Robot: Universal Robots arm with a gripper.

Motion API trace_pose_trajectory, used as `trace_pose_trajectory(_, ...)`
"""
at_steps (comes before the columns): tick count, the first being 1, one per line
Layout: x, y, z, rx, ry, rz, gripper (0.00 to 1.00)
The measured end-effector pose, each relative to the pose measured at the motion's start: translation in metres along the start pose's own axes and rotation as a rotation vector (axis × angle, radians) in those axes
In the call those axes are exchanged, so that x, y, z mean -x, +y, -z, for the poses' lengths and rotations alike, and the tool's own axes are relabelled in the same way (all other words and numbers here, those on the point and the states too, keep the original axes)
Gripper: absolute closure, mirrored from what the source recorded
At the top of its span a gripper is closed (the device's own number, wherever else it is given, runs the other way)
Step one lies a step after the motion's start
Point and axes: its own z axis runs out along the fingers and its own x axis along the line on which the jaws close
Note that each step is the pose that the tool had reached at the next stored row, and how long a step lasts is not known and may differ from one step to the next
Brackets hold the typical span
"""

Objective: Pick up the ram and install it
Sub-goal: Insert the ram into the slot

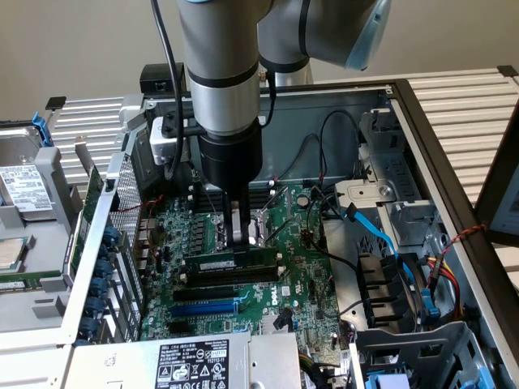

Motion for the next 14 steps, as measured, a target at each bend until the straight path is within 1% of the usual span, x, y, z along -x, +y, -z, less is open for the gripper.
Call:
trace_pose_trajectory(3,-0.0003,-0.0004,0.0001,0.0013,-0.0017,-0.005,0.86)
trace_pose_trajectory(7,-0.0004,-0.0016,-0.0001,0.0014,-0.0078,-0.007,0.86)
trace_pose_trajectory(8,-0.0004,-0.0017,0.0000,0.0015,-0.0096,-0.007,0.86)
trace_pose_trajectory(11,-0.0007,-0.0026,0.0000,0.0028,-0.0184,-0.007,0.86)
trace_pose_trajectory(12,-0.0011,-0.0031,-0.0002,0.0052,-0.0197,-0.007,0.86)
trace_pose_trajectory(13,-0.0013,-0.0036,-0.0002,0.0106,-0.0199,-0.007,0.86)
trace_pose_trajectory(14,-0.0015,-0.0041,-0.0001,0.0175,-0.0196,-0.007,0.86)
